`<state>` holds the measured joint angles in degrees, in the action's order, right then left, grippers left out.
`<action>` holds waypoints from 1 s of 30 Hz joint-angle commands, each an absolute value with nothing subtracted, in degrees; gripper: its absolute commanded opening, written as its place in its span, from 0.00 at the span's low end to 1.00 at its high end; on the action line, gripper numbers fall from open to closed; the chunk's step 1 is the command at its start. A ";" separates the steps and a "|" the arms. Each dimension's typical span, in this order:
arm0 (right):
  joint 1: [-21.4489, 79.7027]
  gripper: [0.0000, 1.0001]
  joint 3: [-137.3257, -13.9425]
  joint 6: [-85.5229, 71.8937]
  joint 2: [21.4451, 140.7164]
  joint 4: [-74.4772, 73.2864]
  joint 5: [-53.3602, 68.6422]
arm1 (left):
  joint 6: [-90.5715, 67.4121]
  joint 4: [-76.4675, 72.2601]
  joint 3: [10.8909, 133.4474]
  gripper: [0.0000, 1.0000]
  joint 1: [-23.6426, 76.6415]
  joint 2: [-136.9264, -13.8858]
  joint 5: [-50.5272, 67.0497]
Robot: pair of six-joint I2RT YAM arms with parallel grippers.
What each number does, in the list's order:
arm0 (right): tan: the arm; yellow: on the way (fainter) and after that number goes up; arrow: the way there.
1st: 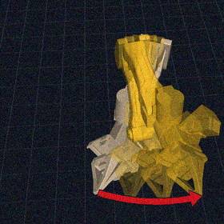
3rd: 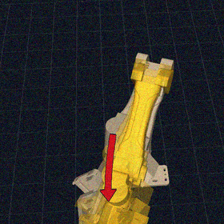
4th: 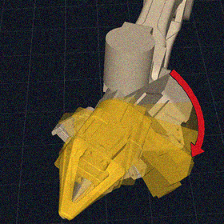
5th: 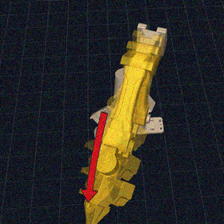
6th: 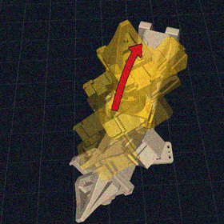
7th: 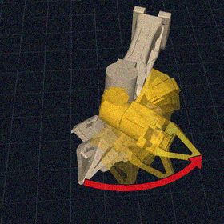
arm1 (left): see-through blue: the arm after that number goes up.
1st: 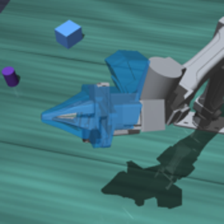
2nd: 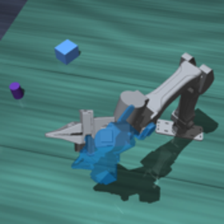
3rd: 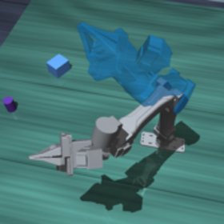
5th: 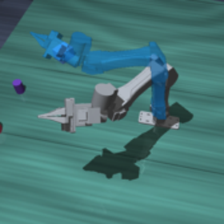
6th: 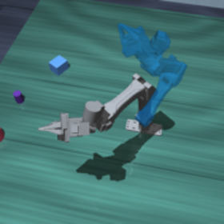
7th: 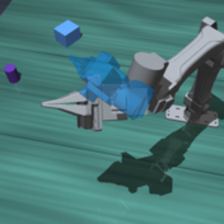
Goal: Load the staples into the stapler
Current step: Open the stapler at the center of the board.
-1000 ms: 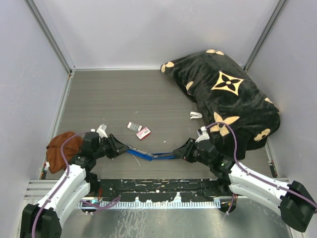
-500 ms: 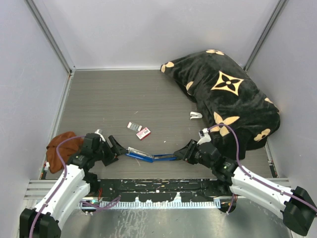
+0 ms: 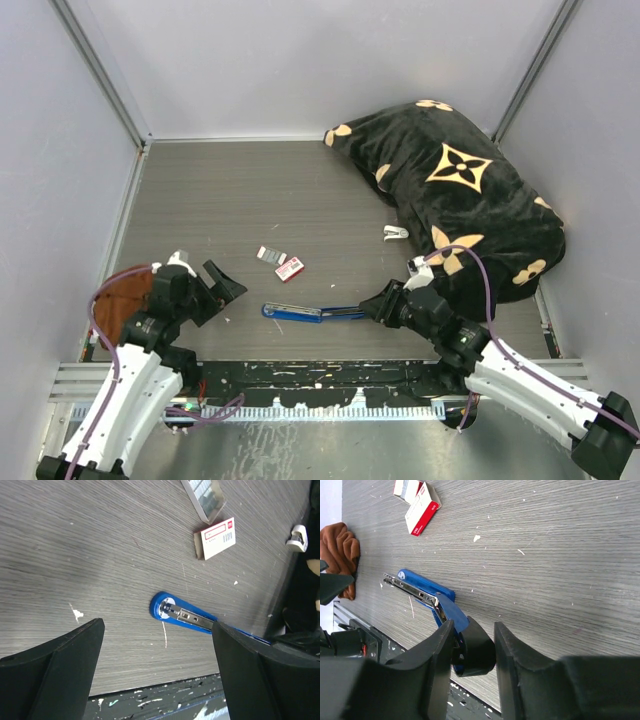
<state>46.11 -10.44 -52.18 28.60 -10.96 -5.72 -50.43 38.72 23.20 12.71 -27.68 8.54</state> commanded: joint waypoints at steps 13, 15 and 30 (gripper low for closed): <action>45.88 0.82 -26.46 -42.03 30.01 -30.23 -23.39 | -42.99 35.10 32.06 0.98 12.44 -32.98 15.43; 45.88 0.82 -29.27 -40.22 30.58 -31.70 -24.37 | -40.70 35.67 34.15 0.99 12.48 -33.27 15.29; 40.96 0.80 -53.09 -25.83 62.14 -34.51 -20.79 | -18.88 37.25 60.05 0.98 12.37 -50.40 14.46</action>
